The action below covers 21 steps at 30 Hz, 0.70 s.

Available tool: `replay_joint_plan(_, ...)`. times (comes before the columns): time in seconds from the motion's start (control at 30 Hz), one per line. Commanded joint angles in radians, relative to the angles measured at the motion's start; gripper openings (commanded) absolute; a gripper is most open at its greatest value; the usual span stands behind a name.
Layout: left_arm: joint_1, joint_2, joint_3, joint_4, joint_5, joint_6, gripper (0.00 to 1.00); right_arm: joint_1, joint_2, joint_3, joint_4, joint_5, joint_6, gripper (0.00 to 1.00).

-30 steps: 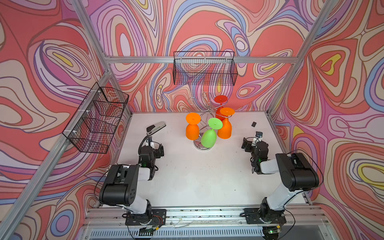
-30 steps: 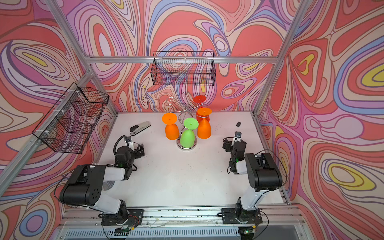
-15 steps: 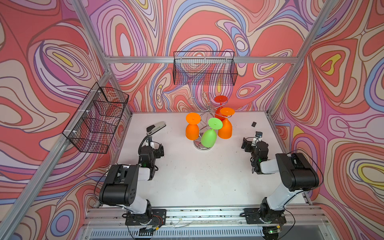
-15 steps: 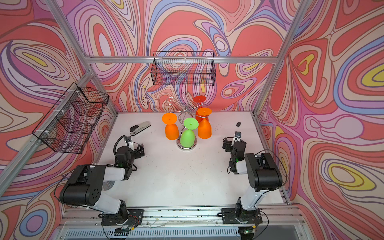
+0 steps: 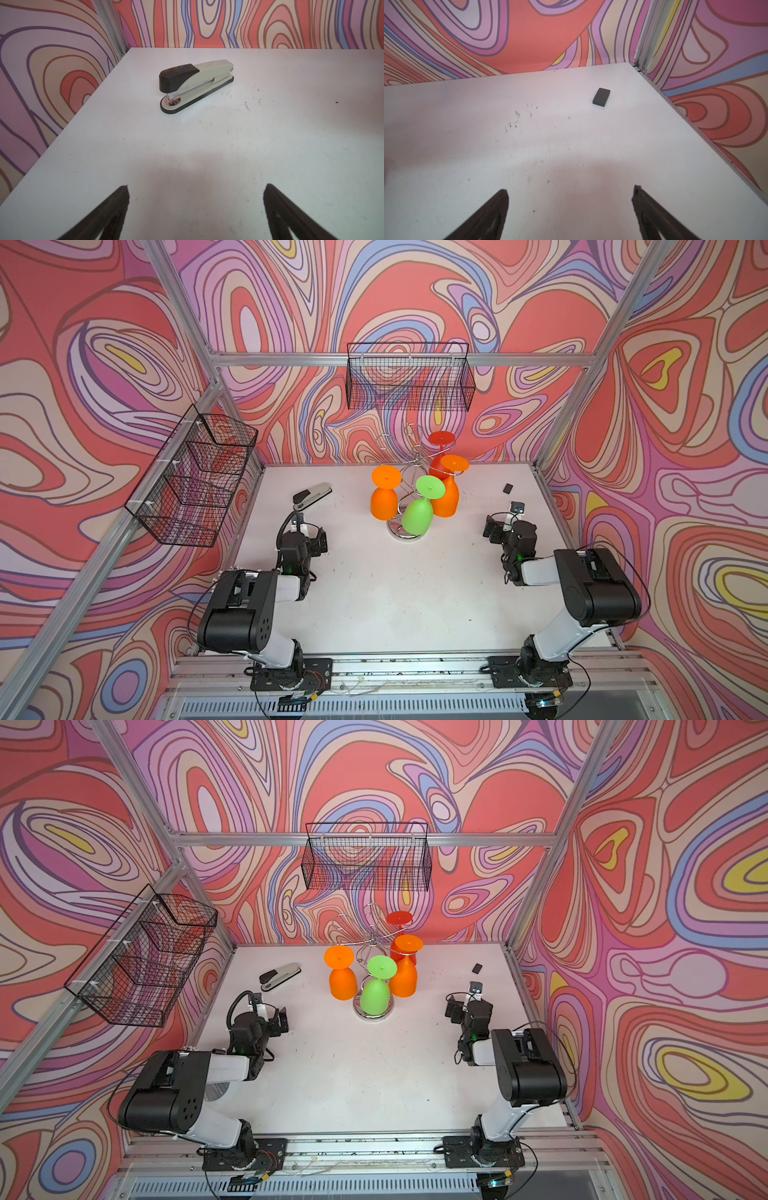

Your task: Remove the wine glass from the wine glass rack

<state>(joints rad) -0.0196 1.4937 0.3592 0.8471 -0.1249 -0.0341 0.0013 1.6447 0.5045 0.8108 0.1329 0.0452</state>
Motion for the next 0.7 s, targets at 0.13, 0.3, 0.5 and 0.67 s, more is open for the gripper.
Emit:
replay_joint_plan(0.13,-0.037,-0.272,-0.002,-0.111,-0.096,0.002,0.98,0.005,-0.160,0.084,-0.235,0.036,0.081,0.97)
replay_joint_plan(0.3,-0.084,-0.449,0.050,-0.206,-0.059,-0.067,0.97,0.005,-0.285,0.211,-0.497,-0.059,0.180,0.97)
replay_joint_plan(0.5,-0.098,-0.579,0.129,-0.295,0.089,-0.225,0.97,0.003,-0.455,0.348,-0.690,-0.116,0.343,0.98)
replay_joint_plan(0.67,-0.098,-0.629,0.193,-0.346,0.252,-0.382,0.97,0.002,-0.489,0.533,-0.787,-0.234,0.459,0.98)
